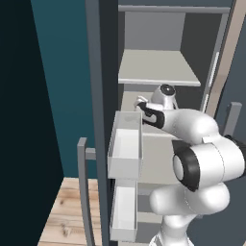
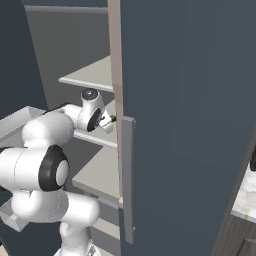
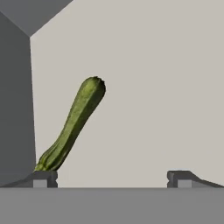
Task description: Take the steak, mushroom, and squash from the freezer and place them in the bowl on the counter.
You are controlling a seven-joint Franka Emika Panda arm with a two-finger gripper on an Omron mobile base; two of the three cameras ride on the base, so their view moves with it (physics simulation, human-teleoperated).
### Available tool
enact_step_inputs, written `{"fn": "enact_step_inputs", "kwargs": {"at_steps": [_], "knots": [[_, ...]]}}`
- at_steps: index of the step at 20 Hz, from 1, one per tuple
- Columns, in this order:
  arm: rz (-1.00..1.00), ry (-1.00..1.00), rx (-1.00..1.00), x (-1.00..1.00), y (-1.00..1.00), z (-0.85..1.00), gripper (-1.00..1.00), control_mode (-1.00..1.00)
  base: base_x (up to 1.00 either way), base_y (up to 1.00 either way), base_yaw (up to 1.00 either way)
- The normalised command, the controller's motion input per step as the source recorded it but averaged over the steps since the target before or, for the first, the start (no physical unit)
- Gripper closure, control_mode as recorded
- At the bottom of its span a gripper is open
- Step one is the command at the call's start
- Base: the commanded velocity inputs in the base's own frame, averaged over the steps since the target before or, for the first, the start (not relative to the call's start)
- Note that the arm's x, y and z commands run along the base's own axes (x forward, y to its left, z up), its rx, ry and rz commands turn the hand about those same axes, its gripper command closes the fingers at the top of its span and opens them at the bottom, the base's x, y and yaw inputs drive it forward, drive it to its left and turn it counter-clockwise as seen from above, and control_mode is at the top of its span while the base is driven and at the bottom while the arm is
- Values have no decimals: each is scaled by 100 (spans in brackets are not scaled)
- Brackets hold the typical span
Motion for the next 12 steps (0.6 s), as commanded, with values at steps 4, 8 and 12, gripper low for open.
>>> {"fn": "enact_step_inputs", "kwargs": {"at_steps": [4, 8, 12], "knots": [[0, 2, 0, 30, 0, -14, -100, -100, 0, 0, 0], [0, 0, 0, 26, 0, -13, -100, -100, 0, 0, 0], [0, 0, 0, 22, 0, -20, -100, -100, 0, 0, 0]]}}
